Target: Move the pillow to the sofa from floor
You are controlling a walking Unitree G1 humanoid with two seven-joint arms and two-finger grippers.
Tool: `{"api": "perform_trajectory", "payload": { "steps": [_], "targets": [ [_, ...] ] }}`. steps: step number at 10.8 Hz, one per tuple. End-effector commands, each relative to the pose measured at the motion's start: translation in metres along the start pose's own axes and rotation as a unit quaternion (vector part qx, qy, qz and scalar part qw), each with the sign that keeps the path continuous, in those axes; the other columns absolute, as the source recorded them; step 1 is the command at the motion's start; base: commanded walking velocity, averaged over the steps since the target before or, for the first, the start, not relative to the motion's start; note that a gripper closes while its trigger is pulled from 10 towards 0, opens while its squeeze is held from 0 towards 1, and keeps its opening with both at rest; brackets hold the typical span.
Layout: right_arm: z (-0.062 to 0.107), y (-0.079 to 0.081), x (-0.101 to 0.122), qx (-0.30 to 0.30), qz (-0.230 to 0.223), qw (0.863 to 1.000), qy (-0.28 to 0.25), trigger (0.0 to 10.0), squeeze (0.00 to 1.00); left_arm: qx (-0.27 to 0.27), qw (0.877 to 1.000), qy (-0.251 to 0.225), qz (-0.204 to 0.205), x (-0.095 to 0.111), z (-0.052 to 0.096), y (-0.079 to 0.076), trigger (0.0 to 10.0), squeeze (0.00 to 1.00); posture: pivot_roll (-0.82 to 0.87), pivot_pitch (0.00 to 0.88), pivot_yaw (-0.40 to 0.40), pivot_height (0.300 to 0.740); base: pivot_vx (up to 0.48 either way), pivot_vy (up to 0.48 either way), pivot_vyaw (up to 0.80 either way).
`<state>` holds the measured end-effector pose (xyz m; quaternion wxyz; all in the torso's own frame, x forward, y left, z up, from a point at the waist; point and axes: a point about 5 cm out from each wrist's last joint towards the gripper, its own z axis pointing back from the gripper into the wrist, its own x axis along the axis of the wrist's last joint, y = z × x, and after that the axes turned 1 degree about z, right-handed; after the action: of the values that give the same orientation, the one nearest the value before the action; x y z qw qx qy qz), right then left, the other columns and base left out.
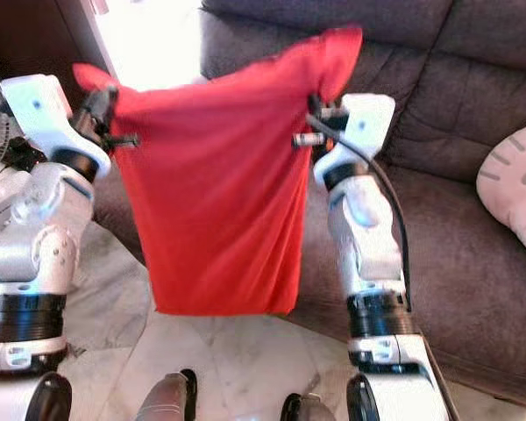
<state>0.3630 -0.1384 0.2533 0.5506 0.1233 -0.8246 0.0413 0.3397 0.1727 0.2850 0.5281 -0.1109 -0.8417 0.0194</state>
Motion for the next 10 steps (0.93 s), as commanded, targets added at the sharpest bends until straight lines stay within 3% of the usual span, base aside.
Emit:
{"api": "perform_trajectory", "payload": {
  "steps": [1, 4, 8, 10],
  "targets": [
    [-0.002, -0.005, 0.020, -0.011, 0.002, 0.999, -0.050, 10.0, 0.00, 0.004, 0.999, -0.046, -0.026, 0.019, 0.000, 0.003, 10.0, 0.00, 0.12, 0.117, 0.014, 0.703, 0.000, 0.000, 0.00],
    [-0.002, -0.005, 0.012, -0.015, 0.003, 0.999, -0.028, 10.0, 0.00, 0.030, 0.998, -0.040, -0.037, 0.017, 0.004, 0.011, 10.0, 0.00, 0.12, 0.125, 0.009, 0.703, 0.000, 0.000, 0.00],
    [-0.007, -0.002, 0.002, -0.007, 0.011, 1.000, -0.004, 10.0, 0.00, 0.026, 0.998, -0.019, -0.047, 0.003, -0.004, 0.016, 10.0, 0.00, 0.12, 0.151, -0.005, 0.703, 0.000, 0.000, 0.00],
    [-0.010, -0.008, 0.004, -0.024, 0.021, 0.999, -0.006, 10.0, 0.00, 0.007, 0.997, -0.014, -0.071, 0.006, -0.015, 0.012, 10.0, 0.00, 0.13, 0.159, -0.007, 0.703, 0.000, 0.000, 0.00]
  ]
}}
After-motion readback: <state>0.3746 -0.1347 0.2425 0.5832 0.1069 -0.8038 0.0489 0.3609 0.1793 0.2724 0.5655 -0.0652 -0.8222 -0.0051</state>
